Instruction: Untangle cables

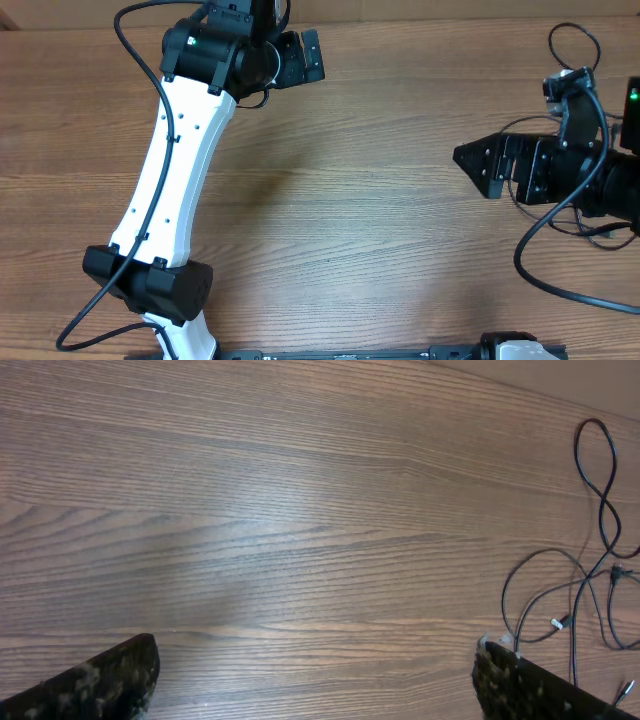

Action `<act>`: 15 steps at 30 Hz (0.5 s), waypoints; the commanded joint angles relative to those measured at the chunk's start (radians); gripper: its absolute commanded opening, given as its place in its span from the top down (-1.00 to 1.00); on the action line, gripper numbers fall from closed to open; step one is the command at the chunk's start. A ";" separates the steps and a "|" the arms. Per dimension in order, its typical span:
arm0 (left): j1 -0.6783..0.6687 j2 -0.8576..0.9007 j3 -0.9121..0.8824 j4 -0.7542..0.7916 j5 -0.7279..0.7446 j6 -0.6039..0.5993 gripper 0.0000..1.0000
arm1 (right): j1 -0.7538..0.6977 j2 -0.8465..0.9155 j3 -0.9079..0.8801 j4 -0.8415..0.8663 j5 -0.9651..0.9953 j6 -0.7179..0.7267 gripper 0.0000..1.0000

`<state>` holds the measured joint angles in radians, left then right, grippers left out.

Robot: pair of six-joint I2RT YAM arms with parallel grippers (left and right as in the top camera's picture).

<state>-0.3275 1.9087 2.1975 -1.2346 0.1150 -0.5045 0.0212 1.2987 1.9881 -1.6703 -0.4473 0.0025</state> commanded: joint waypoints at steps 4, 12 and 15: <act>-0.006 -0.024 0.015 0.000 -0.014 0.011 -0.99 | 0.006 -0.068 -0.032 0.087 -0.013 -0.205 -1.00; -0.006 -0.024 0.015 0.000 -0.014 0.011 -0.99 | 0.006 -0.312 -0.298 0.381 0.082 -0.225 -1.00; -0.006 -0.024 0.015 0.001 -0.014 0.011 -0.99 | 0.006 -0.417 -0.428 0.476 0.088 -0.225 -1.00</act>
<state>-0.3275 1.9087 2.1975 -1.2346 0.1146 -0.5045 0.0216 0.9649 1.6650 -1.2591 -0.3893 -0.2066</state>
